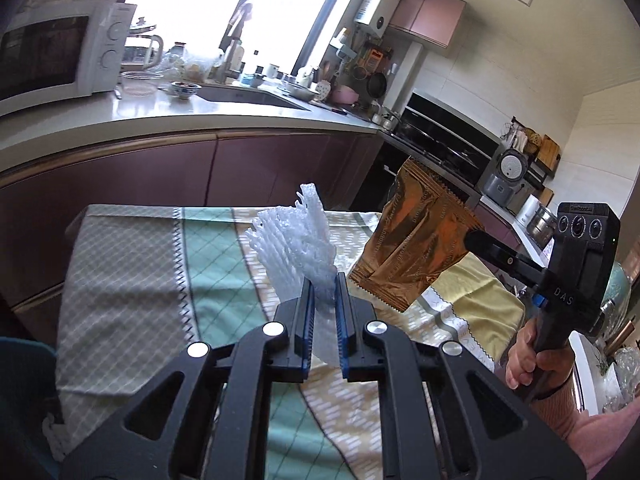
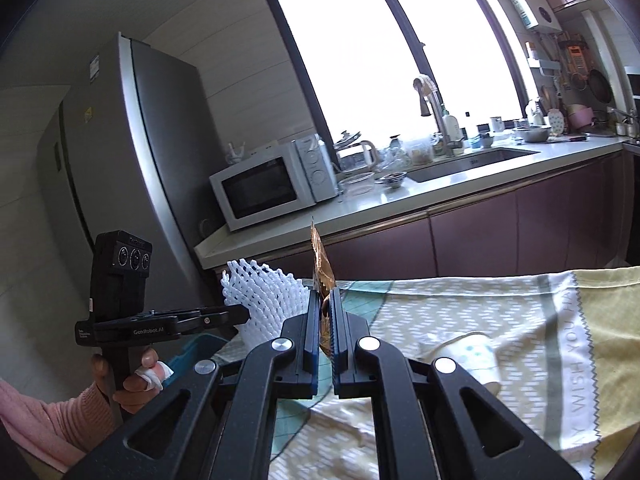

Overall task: Collect trash
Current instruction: 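Carry the netting and wrapper to the teal bin and open both tools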

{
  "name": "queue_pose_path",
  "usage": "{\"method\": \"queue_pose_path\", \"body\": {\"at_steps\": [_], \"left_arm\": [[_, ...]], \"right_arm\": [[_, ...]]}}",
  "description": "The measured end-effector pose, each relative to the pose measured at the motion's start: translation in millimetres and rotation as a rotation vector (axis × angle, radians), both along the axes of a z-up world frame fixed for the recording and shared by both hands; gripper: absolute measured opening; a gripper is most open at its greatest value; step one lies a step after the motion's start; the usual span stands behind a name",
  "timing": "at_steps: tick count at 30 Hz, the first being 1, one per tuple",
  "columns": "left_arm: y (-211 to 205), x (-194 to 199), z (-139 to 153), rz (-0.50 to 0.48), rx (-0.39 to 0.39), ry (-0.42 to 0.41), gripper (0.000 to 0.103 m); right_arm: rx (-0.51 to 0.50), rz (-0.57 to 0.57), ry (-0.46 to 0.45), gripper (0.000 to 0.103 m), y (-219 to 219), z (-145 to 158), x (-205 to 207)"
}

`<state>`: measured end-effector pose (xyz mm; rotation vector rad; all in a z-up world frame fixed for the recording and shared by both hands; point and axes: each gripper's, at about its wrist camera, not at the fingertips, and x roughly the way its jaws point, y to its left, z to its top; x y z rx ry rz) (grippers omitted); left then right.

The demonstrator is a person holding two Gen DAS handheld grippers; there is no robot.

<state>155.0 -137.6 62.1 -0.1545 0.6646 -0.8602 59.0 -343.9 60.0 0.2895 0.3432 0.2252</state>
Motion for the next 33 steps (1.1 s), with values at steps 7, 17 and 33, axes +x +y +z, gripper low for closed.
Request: {"method": "queue_pose_path", "body": {"at_steps": [7,17,33], "left_arm": [[128,-25,-1,0.225,0.051,-0.019,0.010],[260,-21,-35,0.480,0.134,0.046,0.011],[301,45,-134,0.603,0.302,0.247,0.014]], "right_arm": [[0.055,0.242,0.045,0.004,88,-11,51],[0.035,0.464,0.130,0.004,222,-30,123],[-0.039,0.509,0.410,0.008,315,-108,205]]}}
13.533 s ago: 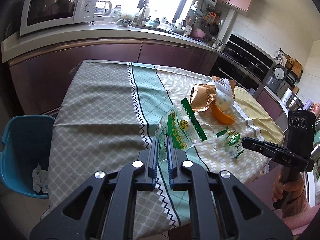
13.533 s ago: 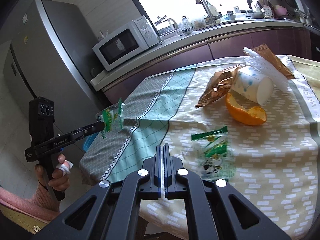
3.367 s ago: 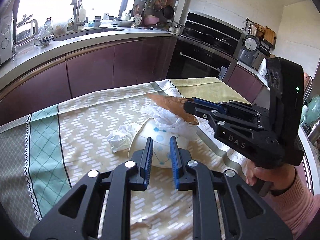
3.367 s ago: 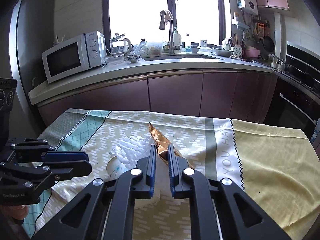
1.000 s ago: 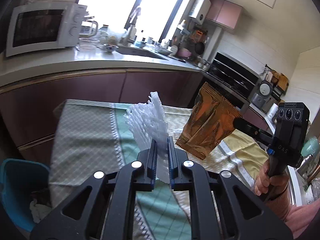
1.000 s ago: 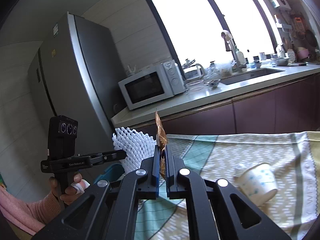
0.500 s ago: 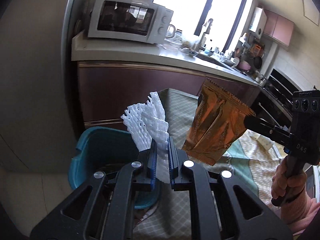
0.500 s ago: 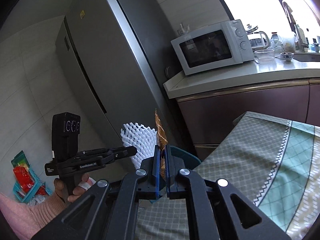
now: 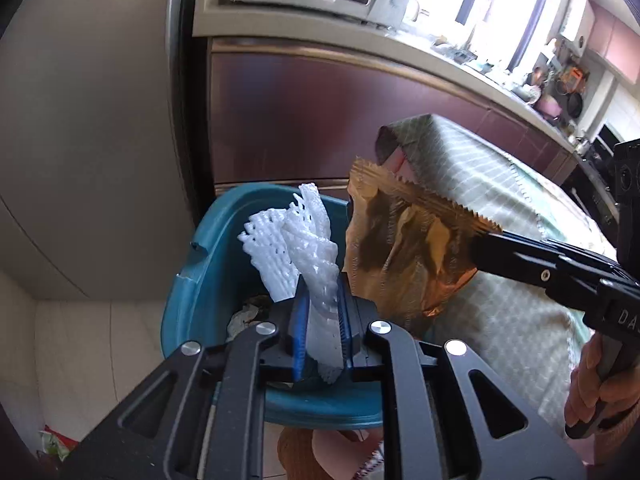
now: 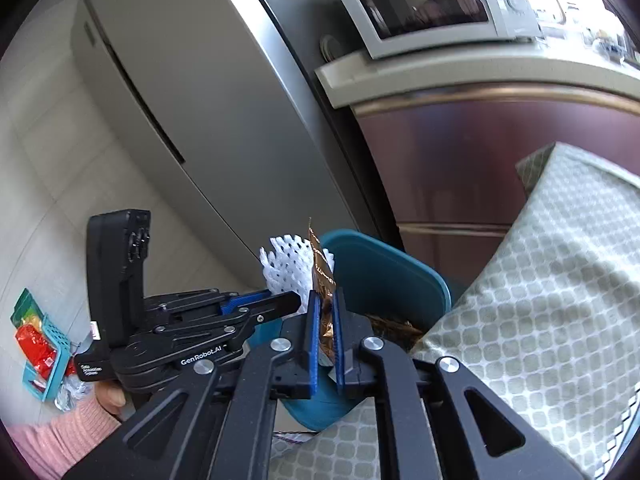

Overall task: Collect trash
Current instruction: 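Carry the netting and wrapper to the teal bin and open both tools, then move both tools back over the tissue and paper cup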

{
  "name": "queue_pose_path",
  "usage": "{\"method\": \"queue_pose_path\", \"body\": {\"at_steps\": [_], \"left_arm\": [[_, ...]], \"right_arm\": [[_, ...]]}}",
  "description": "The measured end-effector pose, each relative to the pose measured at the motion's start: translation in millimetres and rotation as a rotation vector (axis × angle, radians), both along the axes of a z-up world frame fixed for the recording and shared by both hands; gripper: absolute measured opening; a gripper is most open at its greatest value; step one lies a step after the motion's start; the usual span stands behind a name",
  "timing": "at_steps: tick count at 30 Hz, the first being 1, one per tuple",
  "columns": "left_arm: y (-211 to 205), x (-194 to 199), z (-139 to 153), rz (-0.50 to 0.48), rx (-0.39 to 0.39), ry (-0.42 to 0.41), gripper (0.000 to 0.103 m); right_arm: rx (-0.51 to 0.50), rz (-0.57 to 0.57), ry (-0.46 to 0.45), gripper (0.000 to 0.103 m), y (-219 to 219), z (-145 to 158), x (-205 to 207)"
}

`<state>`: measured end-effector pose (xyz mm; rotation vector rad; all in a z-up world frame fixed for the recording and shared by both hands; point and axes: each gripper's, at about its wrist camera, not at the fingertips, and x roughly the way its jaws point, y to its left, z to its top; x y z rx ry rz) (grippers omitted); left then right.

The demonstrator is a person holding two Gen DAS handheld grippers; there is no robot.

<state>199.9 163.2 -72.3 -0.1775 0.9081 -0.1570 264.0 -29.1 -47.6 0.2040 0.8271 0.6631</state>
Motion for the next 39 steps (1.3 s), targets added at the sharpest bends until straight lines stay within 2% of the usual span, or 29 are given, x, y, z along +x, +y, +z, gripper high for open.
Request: {"method": "queue_pose_path", "body": {"at_steps": [2,4,7,11,13,16,22,25,30,35,39], "left_arm": [[-1,5,-8,0.005,0.004,0.020,0.015],[-2,9,-14,0.008,0.005,0.039,0.016],[-4,12,-21,0.013,-0.002,0.051,0.016],[-12,14,-27,0.023,0.008,0.059,0.017],[-14,12,-28,0.023,0.011,0.061,0.022],[-17,15,-33,0.032,0.019,0.084,0.031],[-27,17,-34,0.030,0.020,0.082,0.031],[-37,12,-25,0.007,-0.001,0.049,0.031],[-65,0,7,-0.069,-0.056,-0.043,0.031],[-109,-12,40,-0.181,-0.096,-0.130,0.032],[-150,-18,57,-0.278,-0.119,-0.163,0.033]], "right_arm": [[-0.011,-0.006,0.031,0.010,3,-10,4],[-0.017,-0.023,0.056,0.019,1,-17,5],[-0.005,-0.036,0.072,0.019,-7,-20,2],[0.002,-0.042,0.058,0.022,-19,-16,-8],[-0.005,-0.041,0.044,0.026,-25,-11,-15],[-0.021,-0.034,0.023,0.028,-31,-2,-26],[-0.028,-0.038,-0.012,0.029,-50,12,-50],[-0.015,-0.043,-0.037,0.030,-68,19,-65],[-0.016,-0.091,-0.093,0.035,-103,30,-93],[-0.034,-0.201,-0.127,0.036,-152,41,-120],[-0.038,-0.332,-0.141,0.037,-202,46,-144]]}}
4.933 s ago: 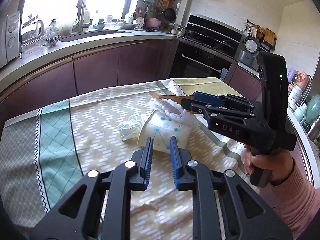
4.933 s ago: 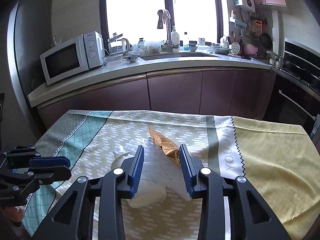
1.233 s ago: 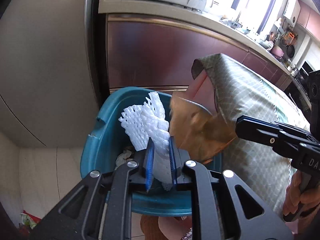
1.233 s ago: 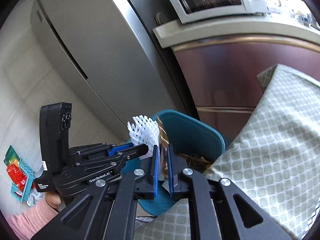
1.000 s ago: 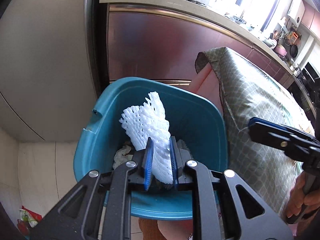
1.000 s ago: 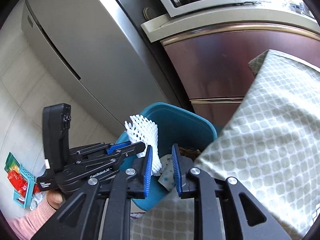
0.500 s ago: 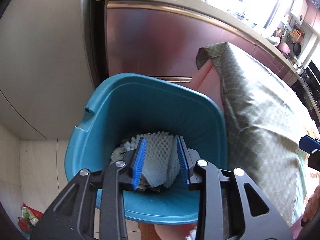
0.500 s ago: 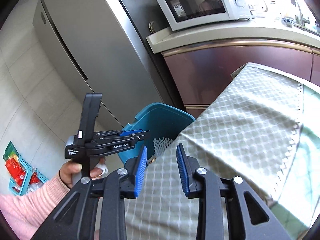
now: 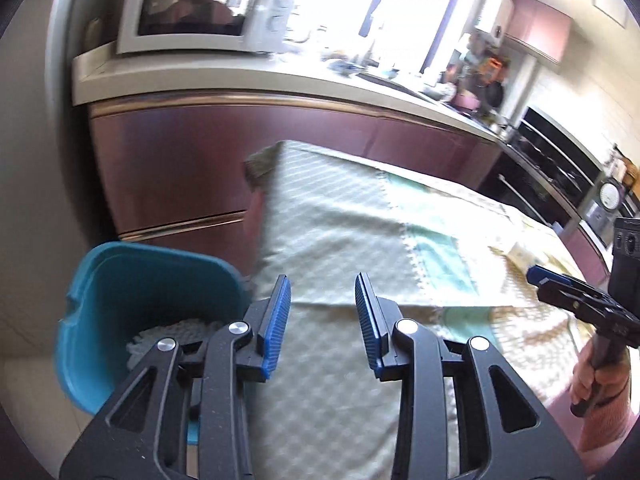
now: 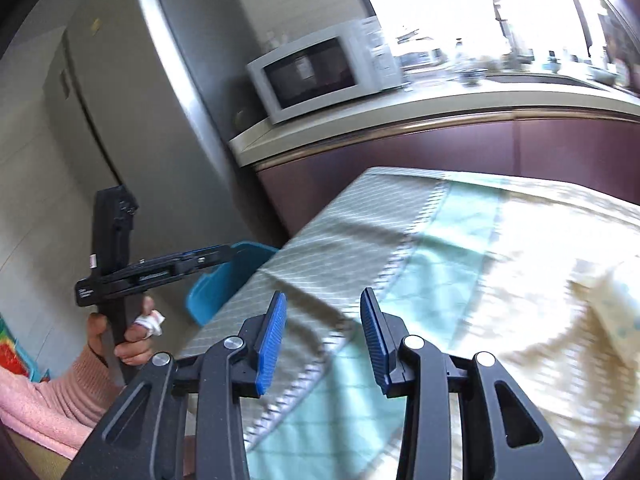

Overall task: Collect trash
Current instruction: 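Move both tools back over the tissue and paper cup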

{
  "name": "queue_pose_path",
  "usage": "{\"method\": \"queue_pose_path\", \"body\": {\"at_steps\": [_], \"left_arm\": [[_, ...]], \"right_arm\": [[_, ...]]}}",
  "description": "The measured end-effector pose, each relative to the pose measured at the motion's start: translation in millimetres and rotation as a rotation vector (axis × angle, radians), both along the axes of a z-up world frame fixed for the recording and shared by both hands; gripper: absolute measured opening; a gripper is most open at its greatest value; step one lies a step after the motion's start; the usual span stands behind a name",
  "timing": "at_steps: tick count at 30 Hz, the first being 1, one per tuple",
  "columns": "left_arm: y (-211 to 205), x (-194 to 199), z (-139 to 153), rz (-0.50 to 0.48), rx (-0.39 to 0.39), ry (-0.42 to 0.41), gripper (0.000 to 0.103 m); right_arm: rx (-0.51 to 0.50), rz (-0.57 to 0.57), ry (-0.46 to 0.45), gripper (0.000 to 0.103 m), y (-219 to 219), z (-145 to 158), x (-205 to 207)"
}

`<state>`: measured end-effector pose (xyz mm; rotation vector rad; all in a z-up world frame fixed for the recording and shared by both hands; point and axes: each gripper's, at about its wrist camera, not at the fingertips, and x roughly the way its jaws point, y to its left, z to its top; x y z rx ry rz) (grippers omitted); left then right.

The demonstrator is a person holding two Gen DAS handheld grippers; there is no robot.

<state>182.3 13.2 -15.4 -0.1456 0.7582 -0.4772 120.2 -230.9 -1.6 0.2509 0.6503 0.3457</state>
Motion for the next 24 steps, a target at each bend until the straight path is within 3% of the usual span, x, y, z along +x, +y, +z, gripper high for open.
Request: {"method": "queue_pose_path", "body": {"at_steps": [5,13,21,24], "left_arm": [[-61,-1,10,-0.115,0.003,-0.014,0.033],[-147,-8,0,-0.255,0.025,0.006,0.033],[-205,-5,-8,-0.322,0.048,0.008,0.033],[-214,-2,-9,-0.333,0.051,0.013,0.033]], "right_arm": [[0.018,-0.192,-0.022,0.037,-63,0,-28],[0.081,-0.465,0.004,0.037,-151,-23,-52],[0.166,-0.560,0.037,0.037,-181,-50,-40],[0.200,-0.594,0.039,0.026,-187,-56,-37]]}}
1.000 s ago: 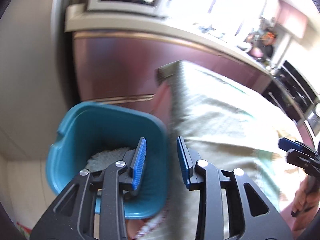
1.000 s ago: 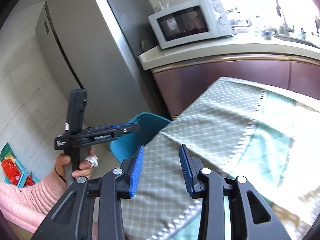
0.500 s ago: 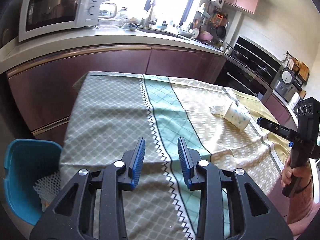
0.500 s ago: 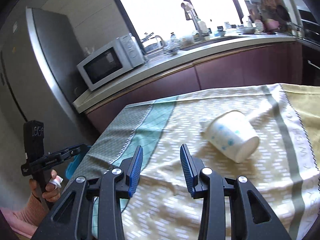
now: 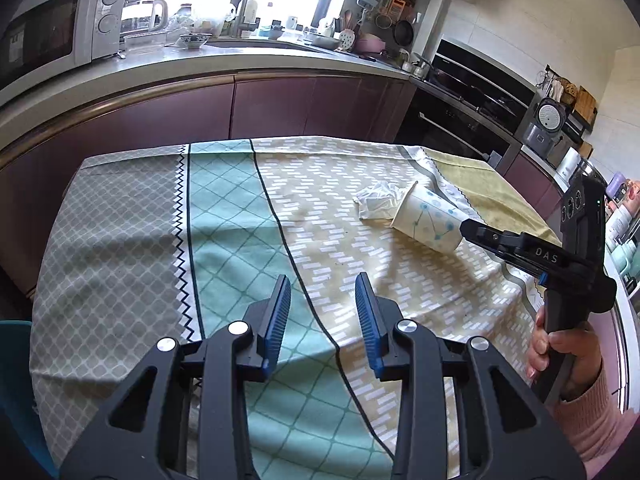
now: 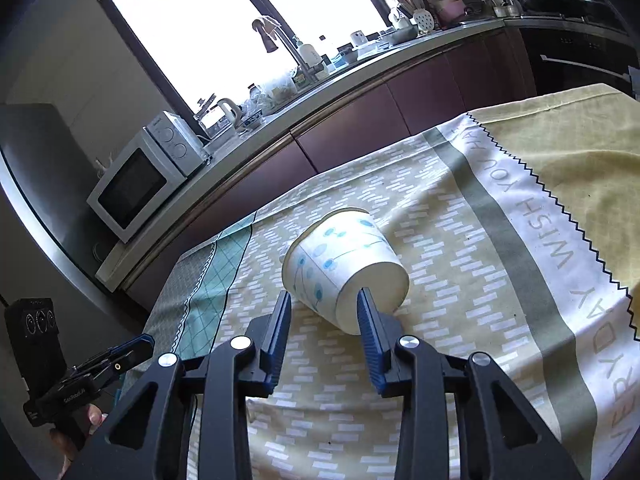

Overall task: Collect trash
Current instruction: 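Move both tools back over the tissue and paper cup, then grasp the white tissue with the left tool while the right tool grasps the paper cup rim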

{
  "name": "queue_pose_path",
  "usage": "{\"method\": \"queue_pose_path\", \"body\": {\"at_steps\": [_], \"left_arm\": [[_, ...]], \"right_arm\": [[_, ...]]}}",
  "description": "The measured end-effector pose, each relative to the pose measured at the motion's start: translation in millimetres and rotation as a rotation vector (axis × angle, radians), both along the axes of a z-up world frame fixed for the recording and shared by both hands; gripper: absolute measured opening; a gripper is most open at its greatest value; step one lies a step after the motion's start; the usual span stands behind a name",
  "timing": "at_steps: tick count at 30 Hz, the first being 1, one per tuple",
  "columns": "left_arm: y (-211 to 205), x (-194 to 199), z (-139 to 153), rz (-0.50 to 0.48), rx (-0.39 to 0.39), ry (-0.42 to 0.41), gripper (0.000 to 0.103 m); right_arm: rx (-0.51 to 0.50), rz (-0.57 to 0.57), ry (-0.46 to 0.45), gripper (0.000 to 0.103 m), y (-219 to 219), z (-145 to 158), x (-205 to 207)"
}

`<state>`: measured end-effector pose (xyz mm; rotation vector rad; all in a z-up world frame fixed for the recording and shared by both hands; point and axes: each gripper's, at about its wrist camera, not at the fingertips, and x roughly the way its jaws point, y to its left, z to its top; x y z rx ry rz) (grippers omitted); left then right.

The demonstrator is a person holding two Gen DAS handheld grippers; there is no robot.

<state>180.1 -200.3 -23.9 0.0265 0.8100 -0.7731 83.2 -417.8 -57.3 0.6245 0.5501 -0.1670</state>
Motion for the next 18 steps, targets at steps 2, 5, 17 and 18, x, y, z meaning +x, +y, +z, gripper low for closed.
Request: {"method": "queue_pose_path", "body": {"at_steps": [2,5,17,18], "left_arm": [[-5,1,0,-0.008,0.004,-0.001,0.033],[-11,5,1,-0.020,0.013,-0.005,0.033],[-92,38,-4,-0.104,0.084,-0.004,0.033],[-101,42,-5,-0.109,0.083,0.008,0.033]], "right_arm": [[0.027,-0.012,-0.005,0.016,-5,-4,1],[0.063,-0.014,-0.020,0.006,-11,-7,-1],[0.106,-0.003,-0.099,0.001,-32,6,-44],[0.108,-0.004,-0.101,0.001,-33,6,-48]]}}
